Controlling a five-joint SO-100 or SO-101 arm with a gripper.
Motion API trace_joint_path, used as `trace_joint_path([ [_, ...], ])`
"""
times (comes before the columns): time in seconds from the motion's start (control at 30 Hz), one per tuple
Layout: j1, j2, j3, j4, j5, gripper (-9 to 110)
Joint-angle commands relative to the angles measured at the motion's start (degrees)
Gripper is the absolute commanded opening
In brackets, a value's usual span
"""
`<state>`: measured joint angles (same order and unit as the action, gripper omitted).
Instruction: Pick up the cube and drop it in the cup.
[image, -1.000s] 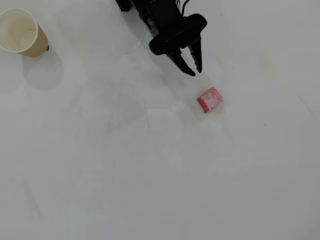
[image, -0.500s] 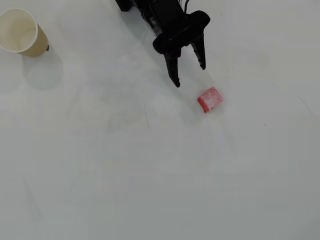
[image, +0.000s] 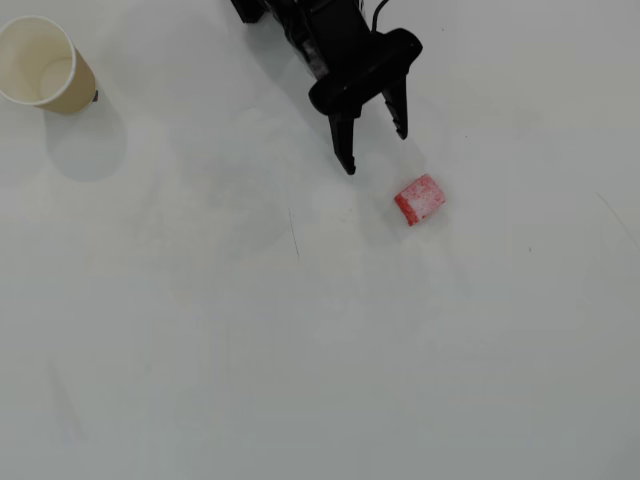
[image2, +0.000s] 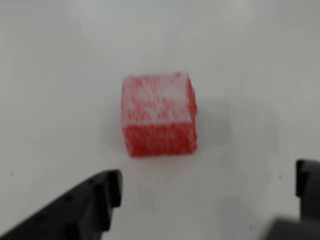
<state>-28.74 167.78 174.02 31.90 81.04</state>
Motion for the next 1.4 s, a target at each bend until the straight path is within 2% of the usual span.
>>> trace_joint_path([
  [0.0, -1.1, -6.3, -7.7, -6.2, -0.6, 30],
  [0.4, -1.1, -24.9, -17.2, -14.6, -0.8, 30],
  [1.37, -3.8, -50.9, -31.0, -26.0, -0.7, 30],
])
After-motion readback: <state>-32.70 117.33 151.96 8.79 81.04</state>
